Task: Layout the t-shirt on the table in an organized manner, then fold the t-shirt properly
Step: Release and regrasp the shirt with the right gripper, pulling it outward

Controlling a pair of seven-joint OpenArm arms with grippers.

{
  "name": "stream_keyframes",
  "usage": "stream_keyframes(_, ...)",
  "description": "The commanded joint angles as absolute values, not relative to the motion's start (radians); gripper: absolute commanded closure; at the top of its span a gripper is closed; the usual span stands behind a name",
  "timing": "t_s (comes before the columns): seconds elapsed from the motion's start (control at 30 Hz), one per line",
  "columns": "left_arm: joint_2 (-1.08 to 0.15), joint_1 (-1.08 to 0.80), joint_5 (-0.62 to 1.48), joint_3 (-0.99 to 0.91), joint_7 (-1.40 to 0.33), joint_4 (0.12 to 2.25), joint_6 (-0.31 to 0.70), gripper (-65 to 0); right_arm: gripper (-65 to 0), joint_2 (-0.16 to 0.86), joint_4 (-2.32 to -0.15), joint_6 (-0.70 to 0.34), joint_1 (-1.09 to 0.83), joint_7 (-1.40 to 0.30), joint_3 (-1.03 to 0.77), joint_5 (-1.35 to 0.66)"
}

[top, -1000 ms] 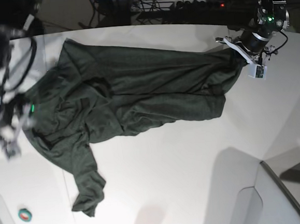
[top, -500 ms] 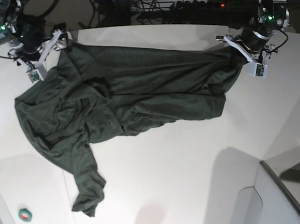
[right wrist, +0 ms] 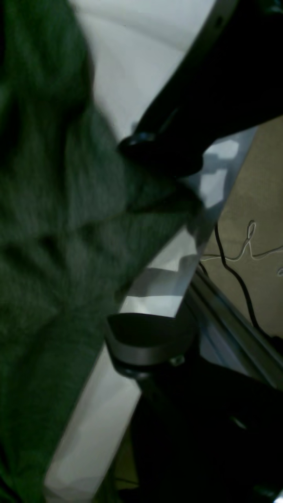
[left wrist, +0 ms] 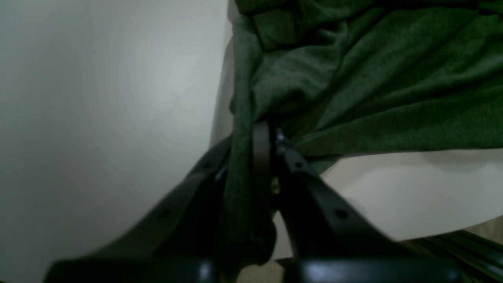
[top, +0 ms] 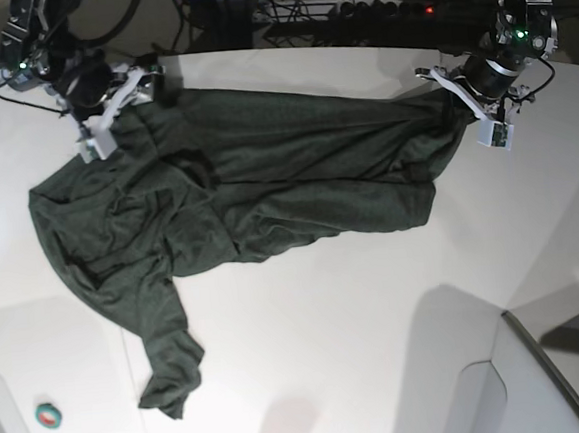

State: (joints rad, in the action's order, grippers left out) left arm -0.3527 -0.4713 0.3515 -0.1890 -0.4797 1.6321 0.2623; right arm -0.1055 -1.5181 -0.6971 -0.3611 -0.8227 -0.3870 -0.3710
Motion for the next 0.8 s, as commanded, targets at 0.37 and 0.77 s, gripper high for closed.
stream_keyframes(0.37, -0.363, -0.475, 0.358, -0.194, -0.460, 1.643, 0.263, 0.0, -21.6, -0.081, -1.374, -0.698, -0.266, -0.805, -0.366, -0.363)
stream_keyframes(0.77, -0.380, -0.527, 0.358, -0.205, -0.460, 1.739, 0.263, 0.0, -0.8, -0.016, -1.695, -0.698, -0.423, -0.817, -0.367, -0.360)
